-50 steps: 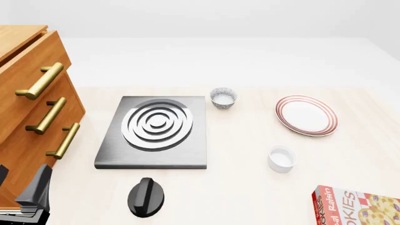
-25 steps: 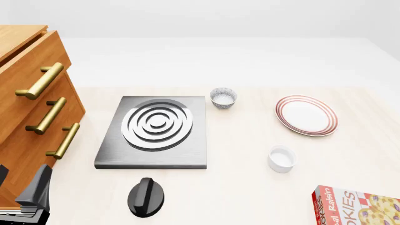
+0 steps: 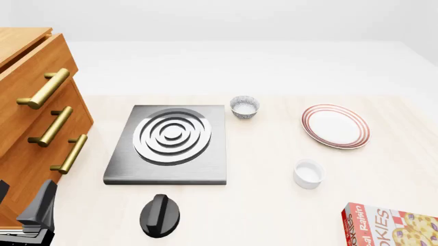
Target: Pick the akita bowl next to the cookies box and place it on the plate.
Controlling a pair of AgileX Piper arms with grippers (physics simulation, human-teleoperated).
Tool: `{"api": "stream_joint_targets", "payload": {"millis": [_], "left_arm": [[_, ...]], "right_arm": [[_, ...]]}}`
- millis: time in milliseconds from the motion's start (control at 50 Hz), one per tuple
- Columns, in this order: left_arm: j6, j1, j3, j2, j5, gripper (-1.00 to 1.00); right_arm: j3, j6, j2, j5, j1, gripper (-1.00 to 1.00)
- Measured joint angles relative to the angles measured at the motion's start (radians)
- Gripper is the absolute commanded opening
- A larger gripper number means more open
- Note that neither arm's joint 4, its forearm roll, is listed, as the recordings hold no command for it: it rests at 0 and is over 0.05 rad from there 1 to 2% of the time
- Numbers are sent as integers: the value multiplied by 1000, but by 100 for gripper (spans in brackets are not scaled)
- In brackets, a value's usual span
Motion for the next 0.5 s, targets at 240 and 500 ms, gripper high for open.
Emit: {"api": "stream_joint_targets", "payload": {"millis": [240, 500], "left_arm": [[0, 0, 0, 0, 0, 100], [0, 0, 0, 0, 0, 100]], "right_arm": [[-18, 34, -39, 33, 65, -100], [-2, 49, -75, 32, 140, -100]]}}
